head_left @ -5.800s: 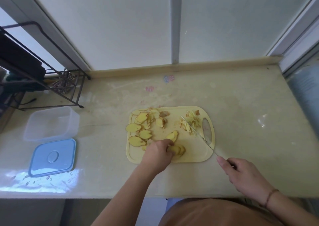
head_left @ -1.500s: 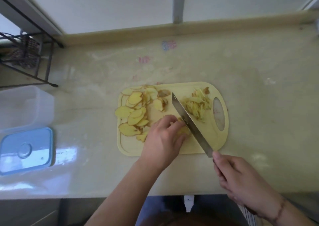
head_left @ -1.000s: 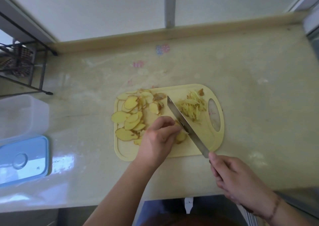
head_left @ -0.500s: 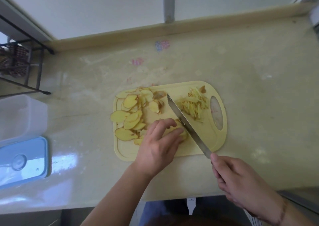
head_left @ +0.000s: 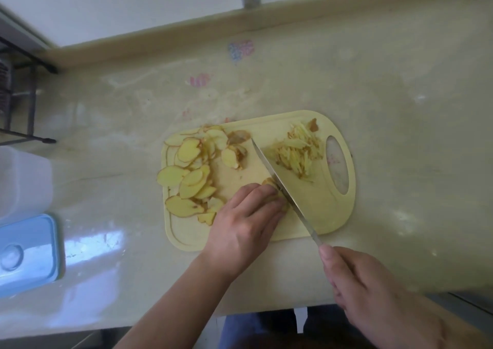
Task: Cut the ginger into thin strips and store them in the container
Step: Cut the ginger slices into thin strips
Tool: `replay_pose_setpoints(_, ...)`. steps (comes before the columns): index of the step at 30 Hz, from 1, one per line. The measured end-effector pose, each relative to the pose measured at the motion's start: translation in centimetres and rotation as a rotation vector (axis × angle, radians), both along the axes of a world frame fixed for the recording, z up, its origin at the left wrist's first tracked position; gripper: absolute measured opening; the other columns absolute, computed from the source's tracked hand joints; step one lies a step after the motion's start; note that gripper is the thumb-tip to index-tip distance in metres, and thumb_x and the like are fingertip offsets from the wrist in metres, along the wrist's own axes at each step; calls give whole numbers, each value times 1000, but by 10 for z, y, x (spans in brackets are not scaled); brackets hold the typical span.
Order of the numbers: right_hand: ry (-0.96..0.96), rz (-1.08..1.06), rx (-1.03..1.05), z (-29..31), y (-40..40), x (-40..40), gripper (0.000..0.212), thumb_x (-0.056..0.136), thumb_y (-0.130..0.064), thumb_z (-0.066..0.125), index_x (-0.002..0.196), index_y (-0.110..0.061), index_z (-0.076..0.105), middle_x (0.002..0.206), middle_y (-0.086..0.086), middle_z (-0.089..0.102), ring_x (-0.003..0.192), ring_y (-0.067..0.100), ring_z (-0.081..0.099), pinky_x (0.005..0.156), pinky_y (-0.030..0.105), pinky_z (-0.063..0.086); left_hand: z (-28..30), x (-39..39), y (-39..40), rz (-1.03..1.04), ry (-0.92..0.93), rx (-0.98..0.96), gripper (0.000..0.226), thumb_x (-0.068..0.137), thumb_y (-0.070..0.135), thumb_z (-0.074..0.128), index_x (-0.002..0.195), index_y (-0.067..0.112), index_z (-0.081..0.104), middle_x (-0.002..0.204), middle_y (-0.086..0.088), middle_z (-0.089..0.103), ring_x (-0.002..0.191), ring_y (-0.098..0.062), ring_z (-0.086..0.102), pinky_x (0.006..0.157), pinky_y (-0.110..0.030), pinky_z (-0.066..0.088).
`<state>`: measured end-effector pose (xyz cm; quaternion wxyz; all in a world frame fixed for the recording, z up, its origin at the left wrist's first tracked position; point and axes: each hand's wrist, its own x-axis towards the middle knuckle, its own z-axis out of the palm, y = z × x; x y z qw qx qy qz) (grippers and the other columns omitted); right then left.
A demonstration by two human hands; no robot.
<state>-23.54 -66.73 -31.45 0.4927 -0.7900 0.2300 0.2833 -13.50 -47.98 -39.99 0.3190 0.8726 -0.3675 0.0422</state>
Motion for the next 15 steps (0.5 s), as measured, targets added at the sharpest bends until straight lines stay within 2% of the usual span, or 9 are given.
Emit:
replay_pose_setpoints(4,-12,-2,-79,19,3,0,66,79,-84,23,80,-22,46,52,-3,47,49,8,47,53,22,37,6,1,-1,-9,28,58,14,96,12,69,106,3,73,118,-8,68,106,-31,63,94,-38,52)
replay_pose_setpoints(5,-35,-17,-93,24,6,-2,68,76,-88,20,83,-26,47,55,-3,52,52,8,51,54,21,39,7,1,-2,-8,31,61,14,95,11,69,106,3,73,119,-8,68,108,-31,63,96,-37,51)
replay_pose_setpoints(8,-119,-85,-162,30,12,-7,95,52,-105,1,89,-35,53,77,-13,63,61,7,58,60,21,43,7,1,-3,6,24,37,14,93,8,70,105,1,73,119,-8,68,110,-31,64,99,-37,50)
replay_pose_setpoints(12,-205,52,-281,29,6,-6,85,72,-95,2,72,-29,54,84,-17,62,54,-3,55,46,7,35,5,0,-6,30,16,24,15,91,6,72,105,0,73,118,-10,69,110,-33,65,98,-41,52)
replay_pose_setpoints(15,-170,34,-293,29,7,-6,93,61,-99,-6,79,-29,54,81,-22,62,62,-3,57,50,7,36,3,-1,-6,27,5,6,16,89,4,74,103,-2,74,116,-10,70,110,-33,67,96,-42,53)
